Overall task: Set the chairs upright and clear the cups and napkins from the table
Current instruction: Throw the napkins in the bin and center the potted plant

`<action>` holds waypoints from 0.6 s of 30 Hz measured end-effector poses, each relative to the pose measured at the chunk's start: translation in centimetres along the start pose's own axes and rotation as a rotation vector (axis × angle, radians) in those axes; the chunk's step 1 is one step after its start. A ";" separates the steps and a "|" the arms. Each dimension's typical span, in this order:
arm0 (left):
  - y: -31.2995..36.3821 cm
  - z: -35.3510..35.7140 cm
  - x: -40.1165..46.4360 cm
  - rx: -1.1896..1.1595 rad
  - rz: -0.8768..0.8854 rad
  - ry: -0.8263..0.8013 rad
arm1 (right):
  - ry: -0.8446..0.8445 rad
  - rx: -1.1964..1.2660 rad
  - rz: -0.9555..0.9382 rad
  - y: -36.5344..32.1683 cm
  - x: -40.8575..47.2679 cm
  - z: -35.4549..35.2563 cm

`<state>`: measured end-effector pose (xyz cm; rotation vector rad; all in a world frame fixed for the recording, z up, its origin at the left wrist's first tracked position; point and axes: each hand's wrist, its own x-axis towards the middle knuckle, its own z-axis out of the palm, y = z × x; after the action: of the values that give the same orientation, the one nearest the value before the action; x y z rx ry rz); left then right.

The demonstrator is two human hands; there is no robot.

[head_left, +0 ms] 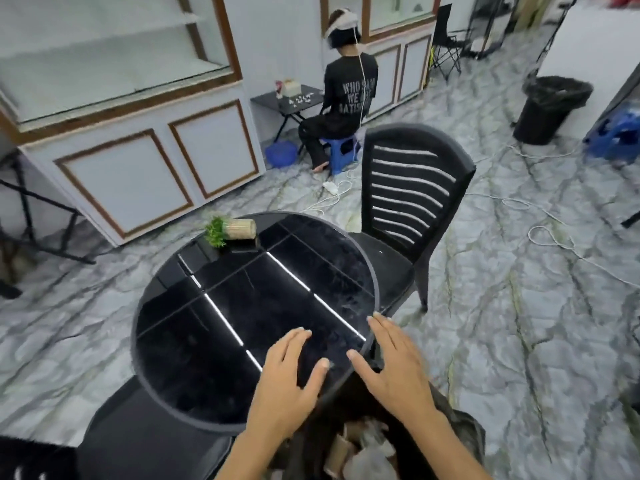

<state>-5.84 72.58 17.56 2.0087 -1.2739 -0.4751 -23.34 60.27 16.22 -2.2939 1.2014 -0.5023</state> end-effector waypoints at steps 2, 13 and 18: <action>-1.8 -2.3 1.6 0.023 -0.025 0.056 | 0.002 -0.028 -0.047 -1.6 2.4 1.0; -13.8 -9.2 13.7 0.135 -0.147 0.174 | 0.005 -0.011 -0.176 -9.3 17.8 9.5; -19.2 -9.4 19.6 0.202 -0.178 0.137 | -0.047 -0.053 -0.210 -11.4 25.2 13.9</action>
<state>21.06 63.69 11.26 2.2949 -1.1015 -0.2937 5.09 48.33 13.94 -2.4776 0.9674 -0.4926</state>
